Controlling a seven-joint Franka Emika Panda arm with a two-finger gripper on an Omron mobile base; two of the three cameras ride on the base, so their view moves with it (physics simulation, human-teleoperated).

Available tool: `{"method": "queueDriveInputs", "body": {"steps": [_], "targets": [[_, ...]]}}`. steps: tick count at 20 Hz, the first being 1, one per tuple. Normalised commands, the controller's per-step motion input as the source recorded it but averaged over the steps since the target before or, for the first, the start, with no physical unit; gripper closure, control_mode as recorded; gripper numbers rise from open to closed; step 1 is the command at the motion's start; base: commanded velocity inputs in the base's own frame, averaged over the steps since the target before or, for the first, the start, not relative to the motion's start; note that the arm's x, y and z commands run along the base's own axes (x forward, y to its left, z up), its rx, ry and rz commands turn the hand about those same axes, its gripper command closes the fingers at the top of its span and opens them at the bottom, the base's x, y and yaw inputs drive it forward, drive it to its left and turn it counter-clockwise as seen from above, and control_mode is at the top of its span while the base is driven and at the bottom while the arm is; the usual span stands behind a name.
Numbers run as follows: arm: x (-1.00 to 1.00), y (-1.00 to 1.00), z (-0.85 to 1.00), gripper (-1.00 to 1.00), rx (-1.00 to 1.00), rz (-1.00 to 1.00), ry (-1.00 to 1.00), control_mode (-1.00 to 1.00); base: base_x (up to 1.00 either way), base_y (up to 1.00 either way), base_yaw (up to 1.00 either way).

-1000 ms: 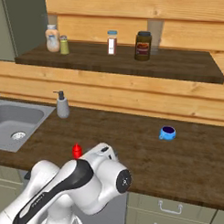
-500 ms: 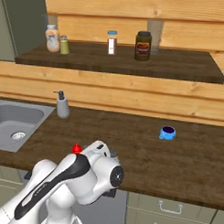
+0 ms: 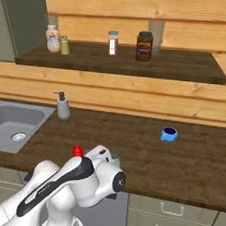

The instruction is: Put the shaker and condiment bottle from the counter next to their counterparts in the cabinet.

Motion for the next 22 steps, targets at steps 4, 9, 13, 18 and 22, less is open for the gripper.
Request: {"method": "queueDriveInputs", "body": {"steps": [4, 9, 13, 18, 22], "targets": [[0.22, -0.28, 0.0, -1.0, 0.05, 0.11, 0.07, -1.0, 0.0, 0.0, 0.0], [0.0, -0.28, -0.07, -1.0, 0.04, 0.12, 0.09, -1.0, 0.0, 0.0, 0.0], [0.01, -0.07, -0.09, -1.0, 0.0, 0.06, 0.04, -1.0, 0.0, 0.0, 0.0], [0.18, 0.0, -0.11, -1.0, -0.03, 0.0, 0.0, -1.0, 0.0, 0.0, 0.0], [0.26, 0.0, -0.11, -1.0, -0.04, -0.01, 0.0, -1.0, 0.0, 0.0, 0.0]]}}
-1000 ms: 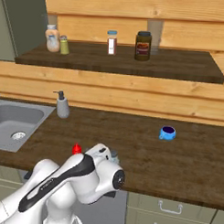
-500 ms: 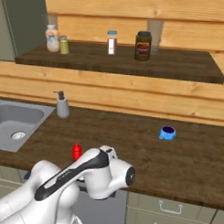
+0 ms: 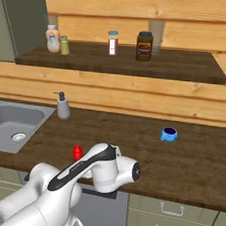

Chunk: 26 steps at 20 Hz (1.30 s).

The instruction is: Put the shaker and condiment bottle from the counter next to their counterparts in the cabinet.

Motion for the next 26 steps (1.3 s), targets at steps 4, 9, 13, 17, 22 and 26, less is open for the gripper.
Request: {"method": "queueDriveInputs", "body": {"steps": [4, 9, 13, 17, 22, 26], "targets": [[0.18, 0.0, -0.03, -1.0, -0.01, 0.0, 0.0, -1.0, 0.0, 0.0, 0.0], [-0.02, 0.15, 0.0, -1.0, 0.0, 0.0, 0.0, -1.0, 0.0, 0.0, 0.0], [-0.09, 0.41, -0.02, -1.0, 0.0, 0.0, 0.0, -1.0, 0.0, 0.0, 0.0], [0.0, 0.39, -0.12, -1.0, 0.0, 0.0, 0.0, -1.0, 0.0, 0.0, 0.0], [0.17, -0.1, -0.26, -1.0, 0.0, 0.0, 0.01, -1.0, 0.0, 0.0, 0.0], [0.03, -0.01, -0.18, -1.0, 0.0, 0.0, 0.0, -1.0, 0.0, 0.0, 0.0]]}}
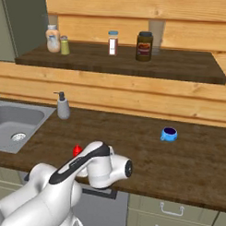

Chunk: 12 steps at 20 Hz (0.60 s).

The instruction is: Put the shaker and condiment bottle from the counter next to their counterparts in the cabinet.

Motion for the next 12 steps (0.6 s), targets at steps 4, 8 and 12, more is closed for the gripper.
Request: {"method": "queueDriveInputs", "body": {"steps": [4, 8, 12], "targets": [[0.01, 0.01, -0.03, -1.0, 0.0, 0.0, 0.0, -1.0, 0.0, 0.0, 0.0], [0.03, 0.08, -0.03, -1.0, 0.0, 0.0, 0.0, -1.0, 0.0, 0.0, 0.0], [0.21, 0.21, -0.12, -1.0, 0.0, 0.0, 0.02, -1.0, 0.0, 0.0, 0.0]]}}
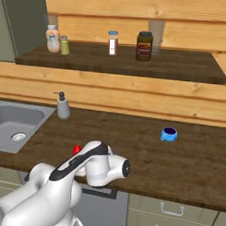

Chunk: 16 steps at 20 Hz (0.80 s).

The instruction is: Put the shaker and condiment bottle from the counter next to their counterparts in the cabinet.

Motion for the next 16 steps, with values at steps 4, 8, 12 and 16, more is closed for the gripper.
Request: {"method": "queueDriveInputs", "body": {"steps": [4, 8, 12, 16], "targets": [[0.26, 0.1, -0.12, -1.0, 0.0, 0.0, 0.02, -1.0, 0.0, 0.0, 0.0], [0.18, 0.02, -0.09, -1.0, 0.0, 0.0, 0.0, -1.0, 0.0, 0.0, 0.0], [0.0, 0.23, -0.03, -1.0, 0.0, 0.0, 0.0, -1.0, 0.0, 0.0, 0.0], [0.0, 0.28, -0.05, -1.0, 0.0, 0.0, 0.0, -1.0, 0.0, 0.0, 0.0]]}}
